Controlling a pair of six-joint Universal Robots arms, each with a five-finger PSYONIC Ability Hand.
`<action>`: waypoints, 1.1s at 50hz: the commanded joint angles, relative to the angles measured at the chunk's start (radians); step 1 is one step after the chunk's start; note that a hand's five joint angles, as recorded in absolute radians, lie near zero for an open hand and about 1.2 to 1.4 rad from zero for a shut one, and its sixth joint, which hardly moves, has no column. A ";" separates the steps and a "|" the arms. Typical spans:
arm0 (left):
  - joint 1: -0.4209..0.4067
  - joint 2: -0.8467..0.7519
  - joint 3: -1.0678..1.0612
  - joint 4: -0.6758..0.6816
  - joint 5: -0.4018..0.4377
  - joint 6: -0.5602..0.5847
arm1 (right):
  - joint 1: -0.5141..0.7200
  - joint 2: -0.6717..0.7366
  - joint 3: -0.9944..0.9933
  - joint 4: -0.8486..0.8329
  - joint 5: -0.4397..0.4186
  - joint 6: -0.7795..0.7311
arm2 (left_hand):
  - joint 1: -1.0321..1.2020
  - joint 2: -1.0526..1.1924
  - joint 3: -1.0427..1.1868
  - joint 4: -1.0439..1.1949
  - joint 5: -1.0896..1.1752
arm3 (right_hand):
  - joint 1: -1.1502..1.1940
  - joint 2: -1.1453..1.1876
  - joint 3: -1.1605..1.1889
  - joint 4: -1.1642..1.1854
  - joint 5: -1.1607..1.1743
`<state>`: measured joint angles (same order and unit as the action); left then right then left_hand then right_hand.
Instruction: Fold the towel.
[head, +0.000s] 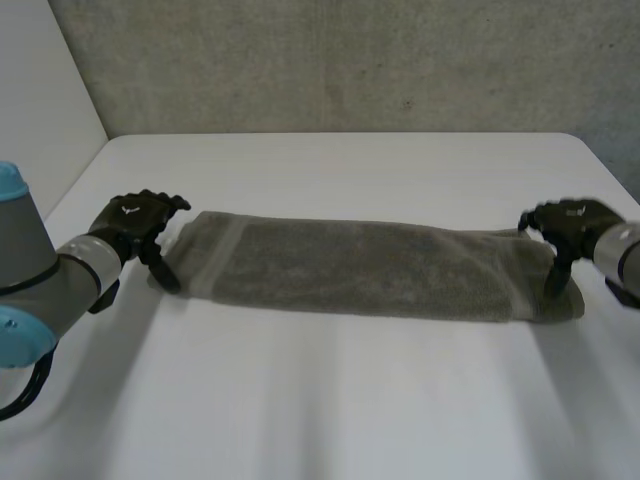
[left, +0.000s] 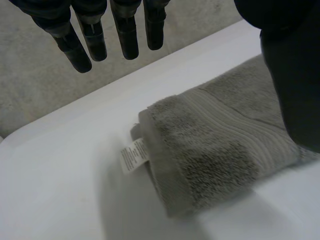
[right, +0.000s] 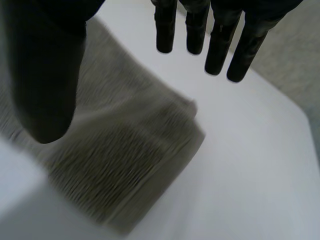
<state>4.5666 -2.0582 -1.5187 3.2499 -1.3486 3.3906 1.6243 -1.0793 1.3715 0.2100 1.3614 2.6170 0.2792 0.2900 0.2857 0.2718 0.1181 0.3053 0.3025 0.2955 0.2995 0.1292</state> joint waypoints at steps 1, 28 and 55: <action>-0.006 0.038 -0.064 0.048 0.008 0.007 | -0.021 -0.008 0.223 -0.228 -0.004 -0.031 | 0.025 0.014 0.019 0.033 0.012 | 0.103 0.105 0.112 0.108 0.104; -0.017 0.084 -0.097 0.056 0.008 0.006 | -0.052 0.052 0.255 -0.376 0.008 -0.086 | 0.014 0.003 0.007 0.021 0.000 | 1.091 1.094 1.101 1.097 1.093; -0.005 0.130 -0.103 0.057 0.006 0.001 | 0.355 0.083 -0.281 -0.285 0.206 -0.112 | 0.008 -0.003 0.001 0.015 -0.006 | 1.091 1.094 1.101 1.097 1.093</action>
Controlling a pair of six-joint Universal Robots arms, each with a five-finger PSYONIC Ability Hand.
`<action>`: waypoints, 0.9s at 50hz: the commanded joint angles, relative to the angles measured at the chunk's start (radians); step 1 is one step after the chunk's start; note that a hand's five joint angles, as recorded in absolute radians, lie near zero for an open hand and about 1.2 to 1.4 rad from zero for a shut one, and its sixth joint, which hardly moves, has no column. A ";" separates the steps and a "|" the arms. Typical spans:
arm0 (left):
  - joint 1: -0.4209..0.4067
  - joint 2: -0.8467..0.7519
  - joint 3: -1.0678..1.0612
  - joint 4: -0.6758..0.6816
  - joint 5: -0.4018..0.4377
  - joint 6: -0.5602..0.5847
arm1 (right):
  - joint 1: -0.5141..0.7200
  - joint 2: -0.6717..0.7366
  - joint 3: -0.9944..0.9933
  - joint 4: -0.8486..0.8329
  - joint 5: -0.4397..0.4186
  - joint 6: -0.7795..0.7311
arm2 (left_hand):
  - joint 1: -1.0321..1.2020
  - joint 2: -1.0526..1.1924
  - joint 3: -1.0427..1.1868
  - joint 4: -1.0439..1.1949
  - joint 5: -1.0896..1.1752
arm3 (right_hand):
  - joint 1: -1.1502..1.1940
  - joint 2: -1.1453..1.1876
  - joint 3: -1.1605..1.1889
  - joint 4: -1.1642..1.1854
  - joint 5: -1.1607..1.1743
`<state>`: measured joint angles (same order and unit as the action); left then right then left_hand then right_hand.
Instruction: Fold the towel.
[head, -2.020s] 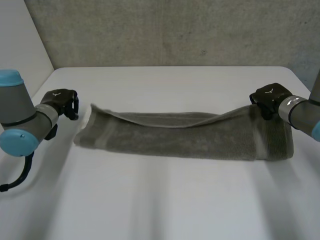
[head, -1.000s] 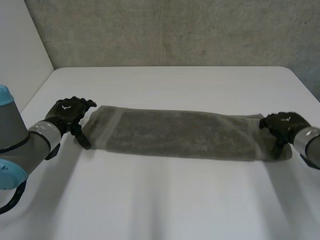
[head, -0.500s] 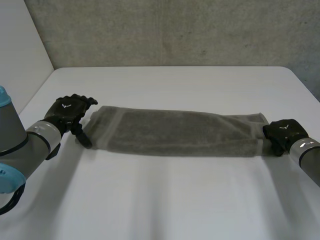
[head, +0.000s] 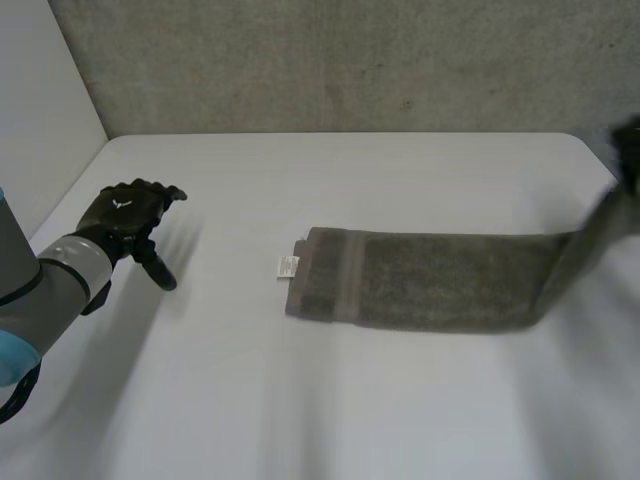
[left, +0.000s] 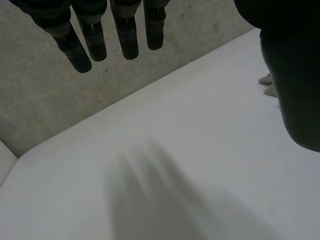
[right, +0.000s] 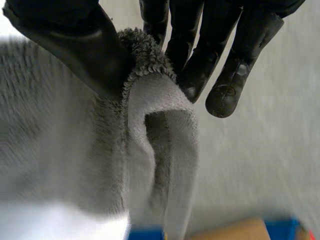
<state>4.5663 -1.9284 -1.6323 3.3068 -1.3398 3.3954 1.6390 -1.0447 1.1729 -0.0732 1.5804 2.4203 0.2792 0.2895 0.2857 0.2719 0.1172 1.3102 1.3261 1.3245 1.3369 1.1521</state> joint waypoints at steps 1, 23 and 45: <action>-0.007 0.000 0.011 0.000 -0.002 -0.005 | 0.432 0.079 -0.094 -0.005 -0.013 0.086 | 0.008 -0.003 0.001 0.015 -0.005 | 0.086 0.070 0.072 0.059 0.070; -0.020 0.011 0.003 0.002 -0.002 -0.007 | 0.687 0.267 -0.216 0.124 -0.100 0.080 | 0.005 -0.006 -0.002 0.012 -0.008 | -1.136 -1.152 -1.150 -1.162 -1.152; -0.191 -0.003 0.087 0.000 -0.015 -0.010 | 0.275 -0.097 0.344 0.125 -0.152 0.295 | -0.001 -0.011 -0.008 0.006 -0.014 | -1.023 -1.039 -1.037 -1.049 -1.039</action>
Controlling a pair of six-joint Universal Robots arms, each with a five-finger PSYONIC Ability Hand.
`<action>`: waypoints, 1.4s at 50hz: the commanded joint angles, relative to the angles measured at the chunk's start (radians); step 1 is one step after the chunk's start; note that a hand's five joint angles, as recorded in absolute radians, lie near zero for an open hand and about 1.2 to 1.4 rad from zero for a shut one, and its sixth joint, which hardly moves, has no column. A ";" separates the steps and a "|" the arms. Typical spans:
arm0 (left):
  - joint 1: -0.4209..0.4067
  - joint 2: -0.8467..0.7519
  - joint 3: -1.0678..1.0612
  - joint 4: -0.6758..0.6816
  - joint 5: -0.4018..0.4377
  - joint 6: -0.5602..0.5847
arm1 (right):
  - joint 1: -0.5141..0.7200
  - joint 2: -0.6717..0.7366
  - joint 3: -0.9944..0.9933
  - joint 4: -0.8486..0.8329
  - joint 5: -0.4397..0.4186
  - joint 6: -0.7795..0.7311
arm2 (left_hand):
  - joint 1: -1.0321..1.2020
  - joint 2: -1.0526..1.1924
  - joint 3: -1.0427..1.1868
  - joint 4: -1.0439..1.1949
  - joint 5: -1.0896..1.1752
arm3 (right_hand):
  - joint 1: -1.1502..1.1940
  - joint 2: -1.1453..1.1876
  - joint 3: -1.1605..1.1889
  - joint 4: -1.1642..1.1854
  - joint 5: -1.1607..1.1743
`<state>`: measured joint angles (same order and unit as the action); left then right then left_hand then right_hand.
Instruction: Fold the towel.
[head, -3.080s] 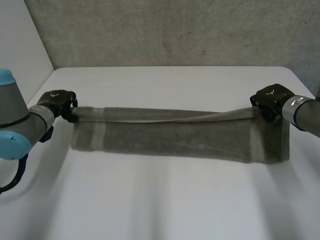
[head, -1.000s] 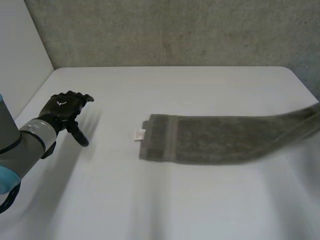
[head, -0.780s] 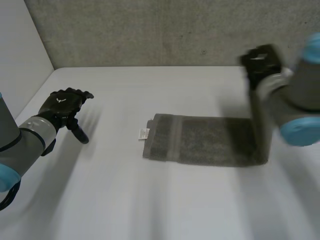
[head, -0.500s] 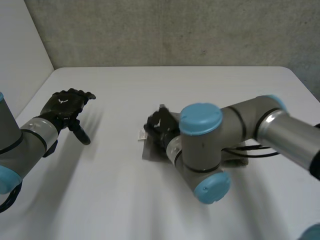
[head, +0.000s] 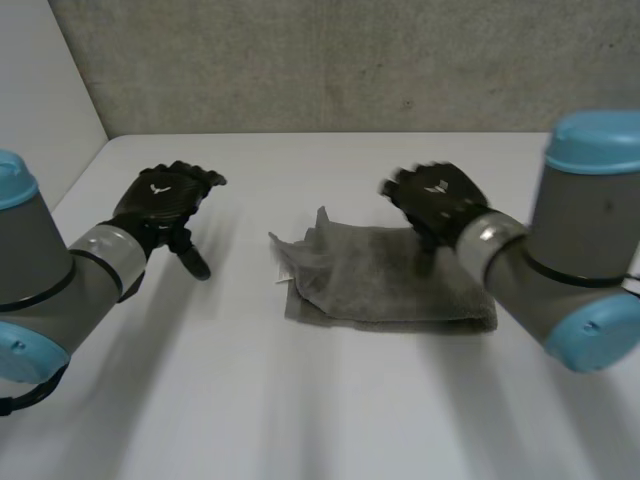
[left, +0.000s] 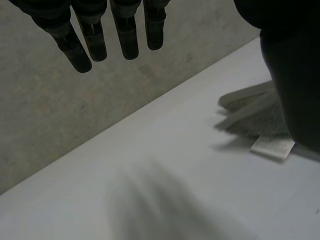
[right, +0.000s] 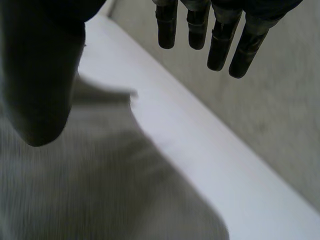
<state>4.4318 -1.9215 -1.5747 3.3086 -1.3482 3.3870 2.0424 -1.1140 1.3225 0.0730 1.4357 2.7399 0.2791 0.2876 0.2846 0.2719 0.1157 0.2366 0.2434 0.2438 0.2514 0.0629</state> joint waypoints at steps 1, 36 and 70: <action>-0.057 -0.010 0.030 -0.001 -0.006 -0.001 | -0.151 -0.023 0.236 -0.044 -0.009 -0.037 | -0.001 -0.010 -0.006 0.006 -0.012 | 0.127 0.120 0.119 0.112 0.126; -0.074 0.029 0.067 -0.003 -0.011 -0.032 | 0.094 0.103 -0.100 -0.090 -0.012 -0.201 | -0.027 -0.036 -0.033 -0.020 -0.039 | 1.160 1.153 1.152 1.145 1.159; -0.144 -0.102 0.337 -0.004 -0.111 -0.196 | 0.145 0.020 -0.085 0.022 -0.040 -0.129 | -0.051 -0.059 -0.056 -0.044 -0.062 | -0.062 -0.069 -0.069 -0.077 -0.063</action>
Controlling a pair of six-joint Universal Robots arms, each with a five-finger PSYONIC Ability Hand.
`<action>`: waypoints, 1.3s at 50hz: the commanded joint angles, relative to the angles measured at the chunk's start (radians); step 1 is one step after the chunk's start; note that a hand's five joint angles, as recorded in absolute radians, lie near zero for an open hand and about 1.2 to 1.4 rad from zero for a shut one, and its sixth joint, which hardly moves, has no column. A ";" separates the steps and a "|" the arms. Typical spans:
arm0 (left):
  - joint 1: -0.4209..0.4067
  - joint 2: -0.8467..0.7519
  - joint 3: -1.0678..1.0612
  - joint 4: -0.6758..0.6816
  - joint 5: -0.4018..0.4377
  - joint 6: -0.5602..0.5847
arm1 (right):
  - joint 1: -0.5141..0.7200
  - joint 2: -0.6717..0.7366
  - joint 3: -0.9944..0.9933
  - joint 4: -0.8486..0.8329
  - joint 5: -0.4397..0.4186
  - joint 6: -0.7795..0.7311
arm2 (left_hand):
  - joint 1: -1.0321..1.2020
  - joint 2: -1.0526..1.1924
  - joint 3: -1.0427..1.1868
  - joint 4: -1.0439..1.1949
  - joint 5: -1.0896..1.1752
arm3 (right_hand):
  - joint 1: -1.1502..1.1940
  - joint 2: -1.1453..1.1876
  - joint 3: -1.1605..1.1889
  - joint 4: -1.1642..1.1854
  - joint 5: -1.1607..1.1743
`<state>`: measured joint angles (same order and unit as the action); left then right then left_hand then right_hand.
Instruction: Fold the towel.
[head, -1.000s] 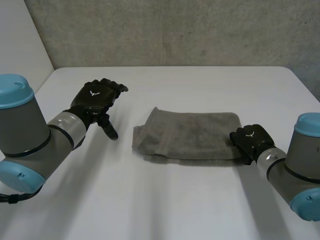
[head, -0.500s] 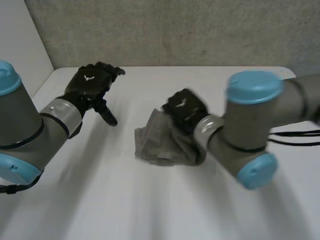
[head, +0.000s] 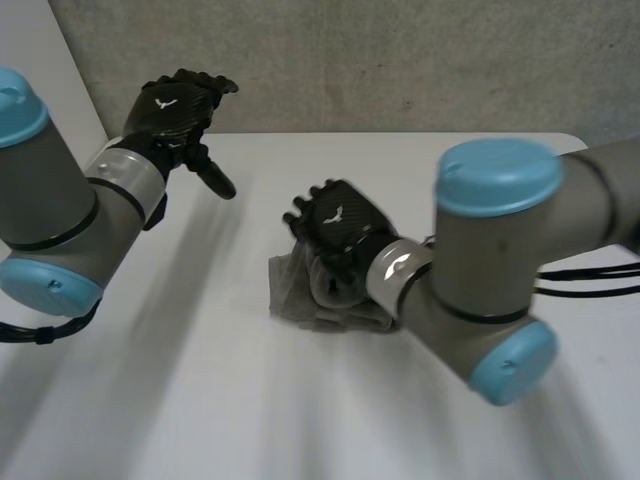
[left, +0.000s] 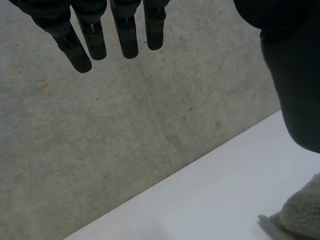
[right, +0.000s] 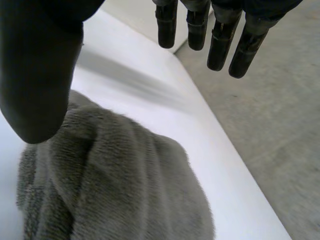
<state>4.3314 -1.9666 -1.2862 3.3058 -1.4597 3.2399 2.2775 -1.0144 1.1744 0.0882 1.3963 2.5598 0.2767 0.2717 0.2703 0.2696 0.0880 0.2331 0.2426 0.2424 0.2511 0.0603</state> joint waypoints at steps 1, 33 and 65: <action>-0.059 -0.076 0.060 -0.006 0.001 -0.063 | -0.116 -0.087 0.073 0.005 0.003 0.080 | -0.048 -0.043 -0.042 -0.041 -0.034 | -0.059 -0.068 -0.068 -0.077 -0.060; -0.276 -0.391 0.179 -0.080 -0.091 -0.146 | -0.274 0.134 0.039 0.042 0.003 0.487 | -0.046 -0.041 -0.039 -0.038 -0.031 | -0.059 -0.068 -0.068 -0.077 -0.060; -0.253 -0.394 0.110 -0.081 -0.091 -0.086 | -0.254 0.189 -0.056 -0.001 0.006 0.494 | -0.043 -0.038 -0.036 -0.036 -0.029 | -0.059 -0.068 -0.068 -0.077 -0.060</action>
<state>4.0755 -2.3913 -1.1800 3.2305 -1.5503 3.1239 2.0233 -0.7715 1.1210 0.0812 1.3983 3.0502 0.2766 0.2716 0.2701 0.2696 0.0880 0.2323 0.2432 0.2424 0.2511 0.0603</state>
